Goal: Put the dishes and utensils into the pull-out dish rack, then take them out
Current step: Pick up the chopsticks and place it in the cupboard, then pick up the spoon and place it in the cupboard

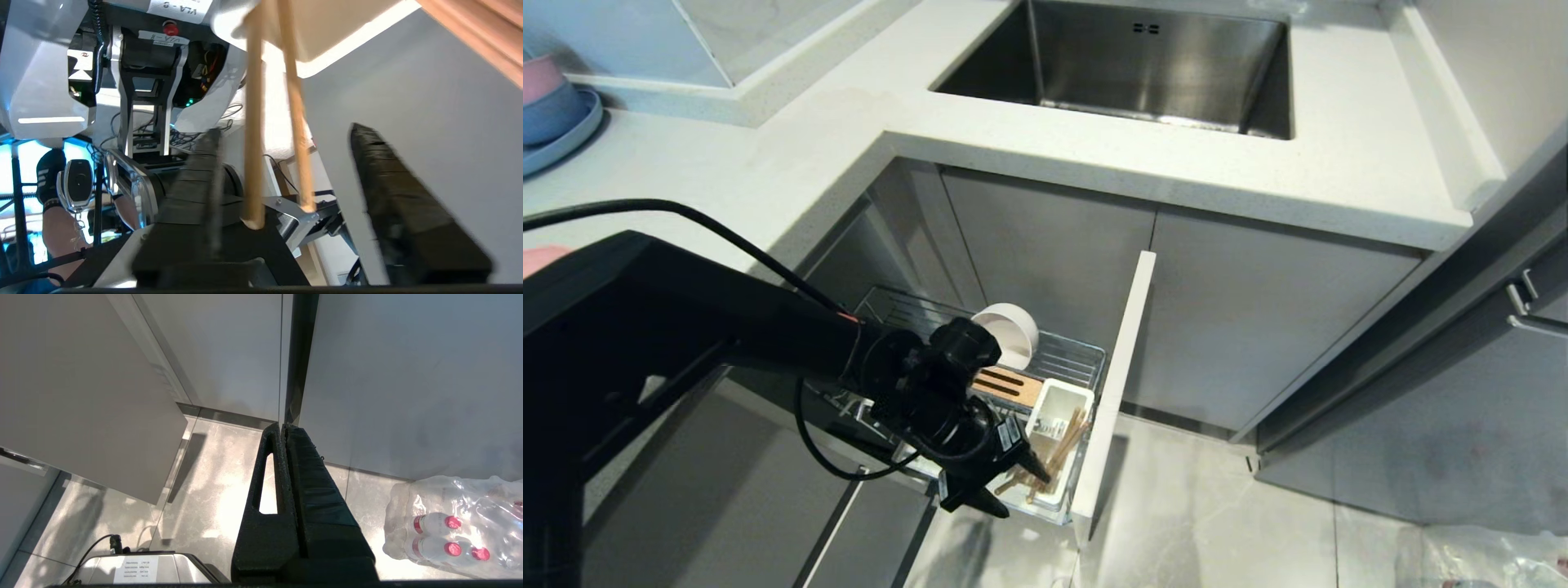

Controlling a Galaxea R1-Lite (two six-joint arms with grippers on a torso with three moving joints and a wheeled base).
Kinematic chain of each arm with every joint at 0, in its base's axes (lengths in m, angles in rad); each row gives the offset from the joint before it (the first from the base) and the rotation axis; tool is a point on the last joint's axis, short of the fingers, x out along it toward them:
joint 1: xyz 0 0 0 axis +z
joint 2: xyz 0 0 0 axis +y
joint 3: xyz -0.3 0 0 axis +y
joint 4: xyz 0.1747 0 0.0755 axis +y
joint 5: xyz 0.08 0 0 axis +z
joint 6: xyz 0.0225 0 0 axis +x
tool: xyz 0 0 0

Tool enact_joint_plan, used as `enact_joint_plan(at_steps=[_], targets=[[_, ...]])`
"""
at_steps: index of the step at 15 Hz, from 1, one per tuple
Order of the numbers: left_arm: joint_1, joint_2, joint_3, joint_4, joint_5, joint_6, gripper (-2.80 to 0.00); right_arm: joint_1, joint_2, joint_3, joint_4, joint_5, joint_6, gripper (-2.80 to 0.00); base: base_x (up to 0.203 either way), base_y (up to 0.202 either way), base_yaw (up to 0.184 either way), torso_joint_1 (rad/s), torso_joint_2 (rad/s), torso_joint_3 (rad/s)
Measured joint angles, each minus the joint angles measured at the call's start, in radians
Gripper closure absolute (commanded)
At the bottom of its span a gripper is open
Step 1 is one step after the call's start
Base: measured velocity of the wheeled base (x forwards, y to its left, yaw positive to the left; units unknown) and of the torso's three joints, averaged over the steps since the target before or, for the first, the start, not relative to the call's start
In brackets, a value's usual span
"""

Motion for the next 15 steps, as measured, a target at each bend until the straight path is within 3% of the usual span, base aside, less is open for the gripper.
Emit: enact_joint_plan(at_steps=[3,8,12,13,15], targets=[[0.000,-0.038,0.000,0.007,0.012,-0.002,-2.80,0.001,0.000,0.000,0.000,0.000,0.000,0.00,0.000,0.000,0.000,0.000,0.00,0.000],[-0.001,-0.101,-0.003,0.007,0.119,-0.001,-2.80,0.001,0.000,0.000,0.000,0.000,0.000,0.00,0.000,0.000,0.000,0.000,0.00,0.000],[-0.007,-0.185,0.002,0.008,0.158,0.001,-2.80,0.000,0.000,0.000,0.000,0.000,0.000,0.00,0.000,0.000,0.000,0.000,0.00,0.000],[-0.016,-0.213,0.007,0.009,0.176,0.003,0.00,0.000,0.000,0.000,0.000,0.000,0.000,0.00,0.000,0.000,0.000,0.000,0.00,0.000],[-0.047,-0.271,0.021,0.008,0.245,0.007,0.00,0.000,0.000,0.000,0.000,0.000,0.000,0.00,0.000,0.000,0.000,0.000,0.00,0.000]])
